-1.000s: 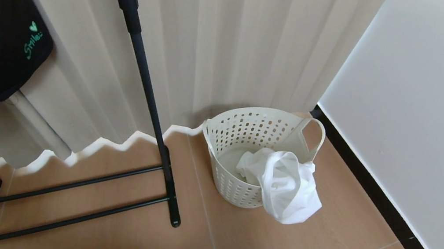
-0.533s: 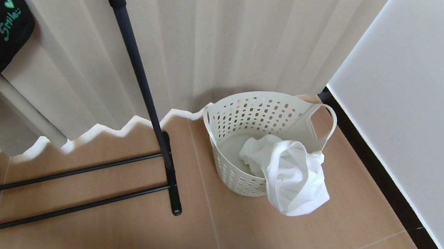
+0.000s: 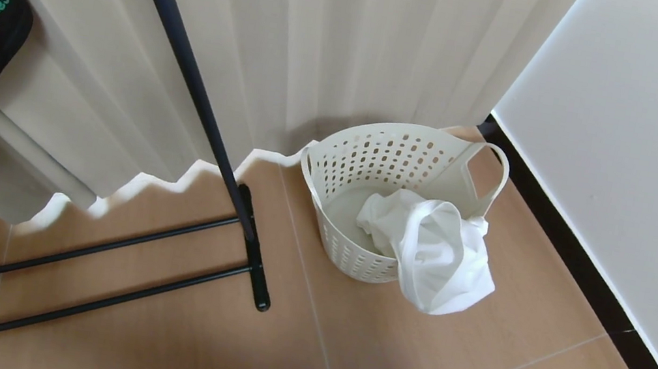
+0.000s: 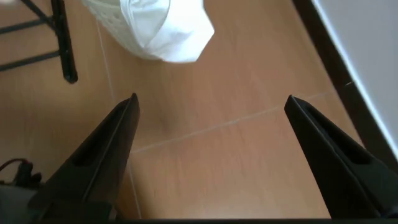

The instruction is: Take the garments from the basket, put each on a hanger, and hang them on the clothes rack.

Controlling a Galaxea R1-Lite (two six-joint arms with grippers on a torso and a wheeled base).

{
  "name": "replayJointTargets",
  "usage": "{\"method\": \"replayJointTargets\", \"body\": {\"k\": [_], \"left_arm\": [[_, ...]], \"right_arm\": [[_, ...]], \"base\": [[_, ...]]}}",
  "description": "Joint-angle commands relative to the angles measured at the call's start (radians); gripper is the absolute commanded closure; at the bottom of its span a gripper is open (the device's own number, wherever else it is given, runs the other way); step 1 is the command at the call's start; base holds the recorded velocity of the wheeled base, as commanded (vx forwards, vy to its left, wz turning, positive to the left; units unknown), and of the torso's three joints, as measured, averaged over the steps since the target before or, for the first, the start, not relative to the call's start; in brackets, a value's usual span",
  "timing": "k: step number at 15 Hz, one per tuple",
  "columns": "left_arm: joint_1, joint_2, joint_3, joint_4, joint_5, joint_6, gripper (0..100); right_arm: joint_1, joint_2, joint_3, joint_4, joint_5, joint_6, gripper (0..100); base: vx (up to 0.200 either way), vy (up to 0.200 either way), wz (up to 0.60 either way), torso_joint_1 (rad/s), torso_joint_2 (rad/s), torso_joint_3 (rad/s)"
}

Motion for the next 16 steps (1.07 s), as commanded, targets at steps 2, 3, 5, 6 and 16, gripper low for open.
{"method": "replayJointTargets", "body": {"k": [2,3,5,6,16], "left_arm": [[0.000,0.001,0.000,0.000,0.001,-0.003,0],[0.000,0.001,0.000,0.000,-0.001,0.000,0],[0.000,0.001,0.000,0.000,0.001,-0.001,0],[0.000,0.001,0.000,0.002,-0.001,0.000,0],[0.000,0.001,0.000,0.000,0.001,-0.001,0]], "right_arm": [[0.149,0.524,-0.213,-0.025,0.001,-0.029,0],[0.169,0.650,-0.282,-0.025,-0.001,-0.098,0],[0.172,0.882,-0.424,-0.032,-0.006,-0.327,0],[0.174,0.972,-0.500,-0.038,-0.006,-0.459,0],[0.172,1.578,-0.968,-0.285,-0.245,-0.902,0]], "base": [[0.000,0.000,0.00,0.000,0.00,0.000],[0.000,0.000,0.00,0.000,0.00,0.000],[0.000,0.000,0.00,0.000,0.00,0.000],[0.000,0.000,0.00,0.000,0.00,0.000],[0.000,0.000,0.00,0.000,0.00,0.000]]}}
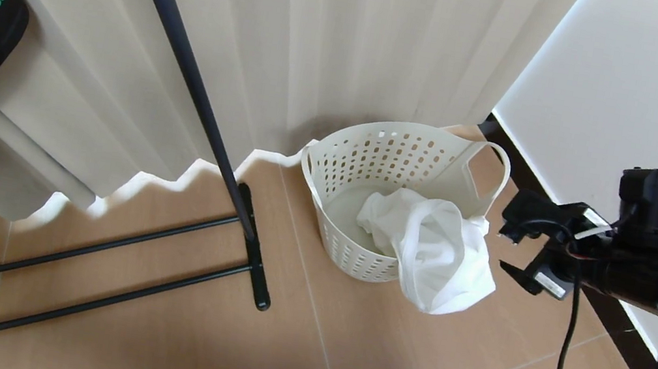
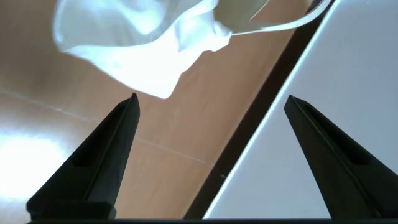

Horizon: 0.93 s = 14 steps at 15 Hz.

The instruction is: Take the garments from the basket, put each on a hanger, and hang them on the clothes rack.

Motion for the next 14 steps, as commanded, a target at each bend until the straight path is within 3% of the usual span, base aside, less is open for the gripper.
{"method": "replayJointTargets", "body": {"k": [1,10,11,14], "left_arm": [[0.000,0.001,0.000,0.000,-0.001,0.000,0],[0.000,0.001,0.000,0.000,0.001,0.000,0],[0.000,0.001,0.000,0.000,-0.001,0.000,0],[0.000,0.001,0.000,0.000,0.001,0.000,0]], "right_arm": [[-0.002,0.142,-0.044,-0.046,-0.029,-0.016,0],[0.007,0.228,-0.099,-0.154,-0.028,0.020,0],[0.030,0.280,-0.140,-0.190,-0.034,0.067,0],[0.038,0.367,-0.218,-0.224,-0.042,0.078,0]], "base": [[0.000,0.000,0.00,0.000,0.00,0.000],[0.000,0.000,0.00,0.000,0.00,0.000],[0.000,0.000,0.00,0.000,0.00,0.000],[0.000,0.000,0.00,0.000,0.00,0.000]]}}
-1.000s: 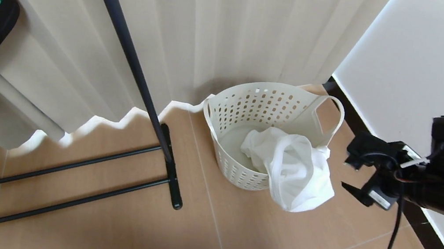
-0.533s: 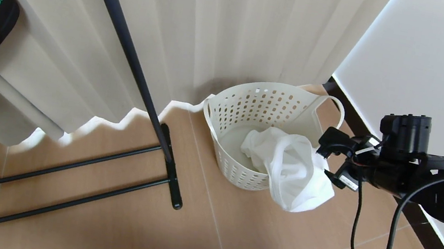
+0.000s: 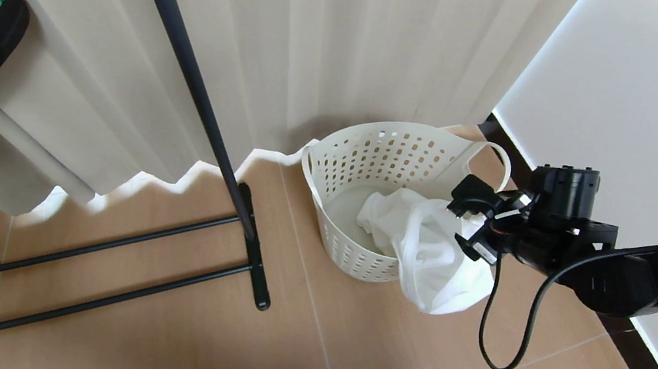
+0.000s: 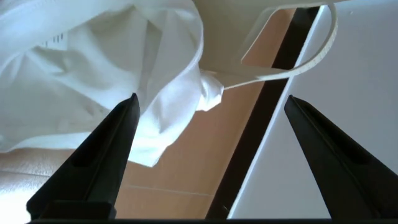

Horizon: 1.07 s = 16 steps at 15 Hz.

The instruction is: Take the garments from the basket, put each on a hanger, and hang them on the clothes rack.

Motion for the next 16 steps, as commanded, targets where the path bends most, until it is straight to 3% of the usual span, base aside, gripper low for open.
{"method": "replayJointTargets", "body": {"k": [1,10,16], "left_arm": [[0.000,0.001,0.000,-0.001,0.001,0.000,0],[0.000,0.001,0.000,-0.001,0.001,0.000,0],[0.000,0.001,0.000,-0.001,0.001,0.000,0]], "right_arm": [[0.005,0.109,-0.102,-0.009,-0.004,0.000,0],[-0.021,0.307,-0.377,-0.007,-0.047,-0.006,0],[-0.027,0.350,-0.438,-0.007,-0.050,-0.006,0]], "base": [[0.000,0.000,0.00,0.000,0.00,0.000],[0.000,0.000,0.00,0.000,0.00,0.000],[0.000,0.000,0.00,0.000,0.00,0.000]]}}
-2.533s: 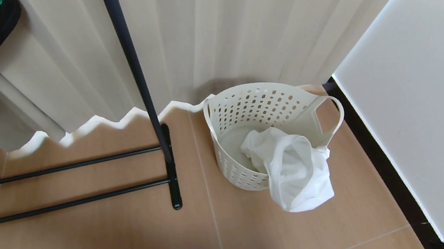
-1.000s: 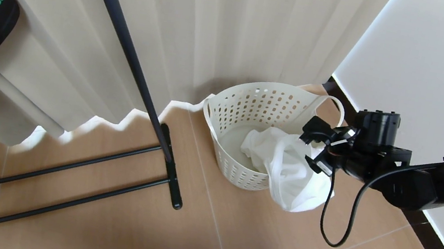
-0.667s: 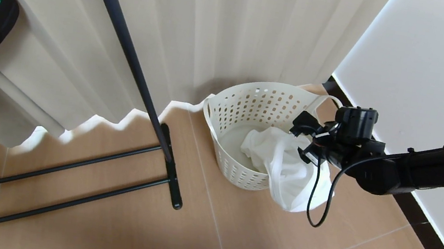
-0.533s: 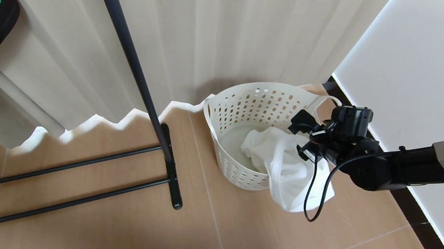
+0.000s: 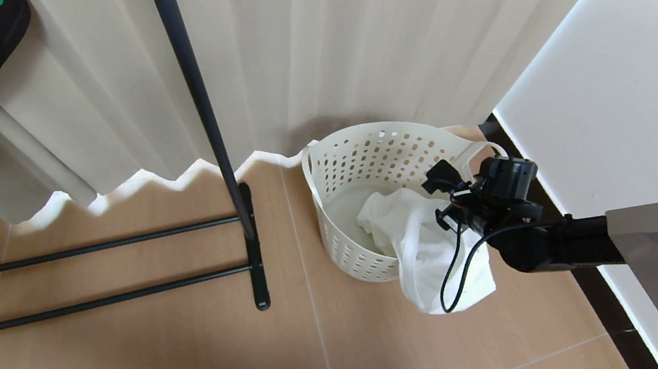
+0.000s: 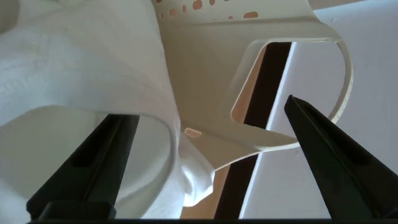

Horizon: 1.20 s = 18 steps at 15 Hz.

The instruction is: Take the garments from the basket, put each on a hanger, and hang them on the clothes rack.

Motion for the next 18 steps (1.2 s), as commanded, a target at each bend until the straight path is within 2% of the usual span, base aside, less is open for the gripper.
{"method": "replayJointTargets", "body": {"k": [1,4,5,8,10,12,13,14,17,18], "left_arm": [[0.000,0.001,0.000,0.000,-0.001,0.000,0],[0.000,0.001,0.000,0.000,0.000,0.000,0],[0.000,0.001,0.000,0.000,-0.001,0.000,0],[0.000,0.001,0.000,0.000,0.000,0.000,0],[0.000,0.001,0.000,0.000,0.000,0.000,0],[0.000,0.001,0.000,0.000,-0.001,0.000,0],[0.000,0.001,0.000,0.000,0.000,0.000,0],[0.000,0.001,0.000,0.000,0.000,0.000,0],[0.000,0.001,0.000,0.000,0.000,0.000,0],[0.000,0.001,0.000,0.000,0.000,0.000,0]], "right_arm": [[0.000,0.014,-0.009,-0.001,0.000,0.001,100],[0.000,-0.001,0.010,-0.010,0.002,0.012,100],[0.001,-0.012,0.036,-0.053,0.003,0.028,100],[0.009,-0.128,0.248,-0.240,0.009,0.085,100],[0.038,-0.280,0.435,-0.346,0.009,0.177,100],[0.084,-0.484,0.607,-0.354,0.009,0.283,100],[0.107,-0.535,0.645,-0.349,0.008,0.320,100],[0.181,-0.665,0.717,-0.328,0.003,0.412,100],[0.323,-0.902,0.745,-0.231,0.005,0.559,100],[0.340,-0.925,0.740,-0.226,0.006,0.573,100]], "base": [[0.000,0.000,0.00,0.000,0.00,0.000],[0.000,0.000,0.00,0.000,0.00,0.000],[0.000,0.000,0.00,0.000,0.00,0.000],[0.000,0.000,0.00,0.000,0.00,0.000],[0.000,0.000,0.00,0.000,0.00,0.000],[0.000,0.000,0.00,0.000,0.00,0.000],[0.000,0.000,0.00,0.000,0.00,0.000],[0.000,0.000,0.00,0.000,0.00,0.000],[0.000,0.000,0.00,0.000,0.00,0.000],[0.000,0.000,0.00,0.000,0.00,0.000]]}}
